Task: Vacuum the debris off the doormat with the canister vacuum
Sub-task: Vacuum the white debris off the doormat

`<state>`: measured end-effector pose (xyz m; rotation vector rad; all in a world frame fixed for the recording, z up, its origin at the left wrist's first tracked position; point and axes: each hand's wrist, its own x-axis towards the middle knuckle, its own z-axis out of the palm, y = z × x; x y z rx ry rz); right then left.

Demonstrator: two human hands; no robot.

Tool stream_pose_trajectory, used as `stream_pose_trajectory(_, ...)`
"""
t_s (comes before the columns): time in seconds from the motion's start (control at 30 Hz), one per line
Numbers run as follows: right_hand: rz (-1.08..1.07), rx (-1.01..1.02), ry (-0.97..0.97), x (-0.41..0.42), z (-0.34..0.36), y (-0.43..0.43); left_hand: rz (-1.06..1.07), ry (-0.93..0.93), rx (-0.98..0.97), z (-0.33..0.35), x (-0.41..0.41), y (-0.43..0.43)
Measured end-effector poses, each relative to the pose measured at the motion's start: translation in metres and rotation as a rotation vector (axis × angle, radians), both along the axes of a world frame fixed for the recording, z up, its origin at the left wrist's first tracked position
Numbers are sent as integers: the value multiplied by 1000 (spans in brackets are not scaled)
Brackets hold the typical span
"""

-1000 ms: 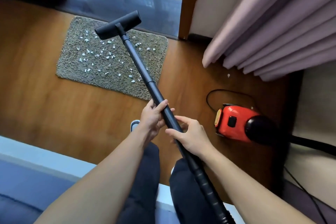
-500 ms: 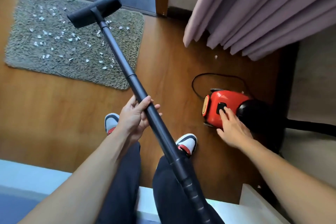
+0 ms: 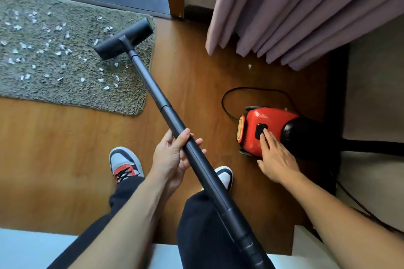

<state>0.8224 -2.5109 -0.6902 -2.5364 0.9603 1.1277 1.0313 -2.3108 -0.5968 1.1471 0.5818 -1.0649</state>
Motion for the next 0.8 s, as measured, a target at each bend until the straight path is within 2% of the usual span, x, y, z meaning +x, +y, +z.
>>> stream_pose_trajectory(0.47,162,-180,-293,-28,-49,-5,34,-32,-89,-46,-51,-6)
stream_pose_trajectory(0.8,51,-168,-317,-36,-54,6,8,-17,-88,-59,-67,0)
